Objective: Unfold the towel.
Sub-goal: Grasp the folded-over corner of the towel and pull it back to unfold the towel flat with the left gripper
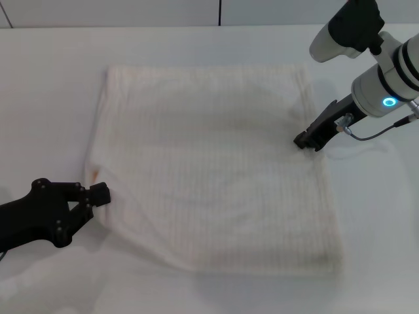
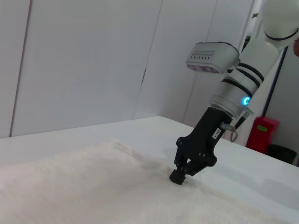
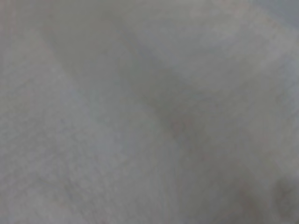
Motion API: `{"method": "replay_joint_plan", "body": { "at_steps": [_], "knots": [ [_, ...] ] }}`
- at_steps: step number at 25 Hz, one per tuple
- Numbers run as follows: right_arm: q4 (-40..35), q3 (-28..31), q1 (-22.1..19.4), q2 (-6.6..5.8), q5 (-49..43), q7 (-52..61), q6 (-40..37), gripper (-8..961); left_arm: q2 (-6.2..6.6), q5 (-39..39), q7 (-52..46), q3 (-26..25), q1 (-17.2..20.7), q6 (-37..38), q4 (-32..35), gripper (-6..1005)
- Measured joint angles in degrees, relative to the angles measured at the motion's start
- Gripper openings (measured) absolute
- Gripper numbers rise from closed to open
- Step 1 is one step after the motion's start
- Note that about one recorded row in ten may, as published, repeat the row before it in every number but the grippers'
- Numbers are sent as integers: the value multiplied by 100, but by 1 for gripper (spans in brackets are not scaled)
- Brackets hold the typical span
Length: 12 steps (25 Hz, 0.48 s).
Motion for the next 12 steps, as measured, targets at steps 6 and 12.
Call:
{"method": "replay_joint_plan", "body": {
  "at_steps": [6, 12],
  "knots": [
    [0, 0, 0, 0, 0, 9, 0, -1, 50, 4, 0, -18, 30, 124, -22, 79],
    [0, 0, 0, 0, 0, 12, 1, -1, 58, 8, -62, -345, 102, 136, -58, 84]
  ]
}}
